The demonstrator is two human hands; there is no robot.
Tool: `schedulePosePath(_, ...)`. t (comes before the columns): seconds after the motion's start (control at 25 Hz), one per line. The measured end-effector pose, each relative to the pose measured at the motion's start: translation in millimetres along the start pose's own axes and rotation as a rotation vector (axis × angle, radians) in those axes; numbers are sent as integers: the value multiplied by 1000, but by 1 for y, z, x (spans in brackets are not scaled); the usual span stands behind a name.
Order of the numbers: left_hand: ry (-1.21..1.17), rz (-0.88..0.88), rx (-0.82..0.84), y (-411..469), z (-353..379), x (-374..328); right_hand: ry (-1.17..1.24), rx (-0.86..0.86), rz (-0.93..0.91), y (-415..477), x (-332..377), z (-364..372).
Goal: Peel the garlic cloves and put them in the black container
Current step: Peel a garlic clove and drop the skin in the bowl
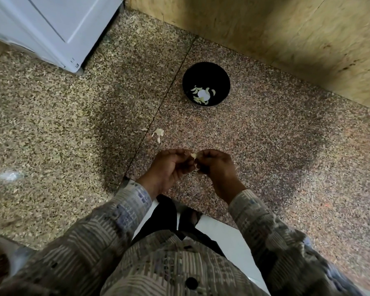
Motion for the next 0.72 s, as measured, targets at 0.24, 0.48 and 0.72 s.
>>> schedulePosePath(0.24,205,100,-113,7,-8,9,86,-182,97,12,7,1)
schedulePosePath(0.48,196,50,-95,7,-29,23,-62,-177,94,59,42,9)
schedulePosePath(0.72,-26,-129,-105,6,-36,22,-735,-411,-295,57,31,-11)
Point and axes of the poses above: each hand's wrist, its own y-axis towards the middle knuckle, its own z-axis out of the palm, x = y × z, the point moved 1 cm from there along y, towards the middle knuckle, and after that the axes turned 14 degrees about z, right-handed, at the moved point
